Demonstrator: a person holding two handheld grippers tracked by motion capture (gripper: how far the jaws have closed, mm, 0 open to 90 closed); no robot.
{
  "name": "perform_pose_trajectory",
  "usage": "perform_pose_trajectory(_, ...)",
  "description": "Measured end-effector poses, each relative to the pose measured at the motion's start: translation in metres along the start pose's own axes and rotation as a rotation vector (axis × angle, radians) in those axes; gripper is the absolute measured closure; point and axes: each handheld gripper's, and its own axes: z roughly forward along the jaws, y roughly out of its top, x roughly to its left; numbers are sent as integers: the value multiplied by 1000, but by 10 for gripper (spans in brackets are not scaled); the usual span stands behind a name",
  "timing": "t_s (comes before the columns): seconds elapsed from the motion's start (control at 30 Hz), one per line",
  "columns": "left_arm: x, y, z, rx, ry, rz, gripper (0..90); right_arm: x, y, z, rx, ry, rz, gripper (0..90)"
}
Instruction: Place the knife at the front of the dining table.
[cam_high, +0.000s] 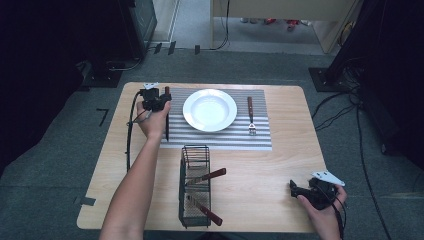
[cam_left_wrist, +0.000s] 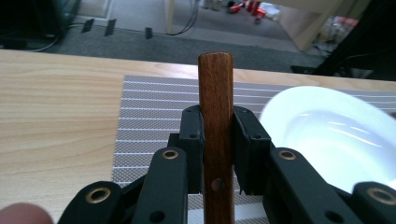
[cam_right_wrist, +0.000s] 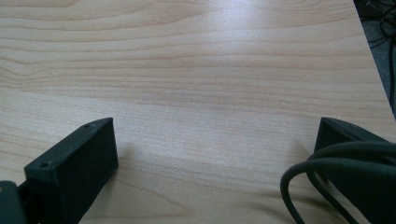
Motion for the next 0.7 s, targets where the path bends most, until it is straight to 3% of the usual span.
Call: perform_pose_trajectory(0.7,-2,-19,50,80,26,-23,759,0,0,0,1,-1,1,0)
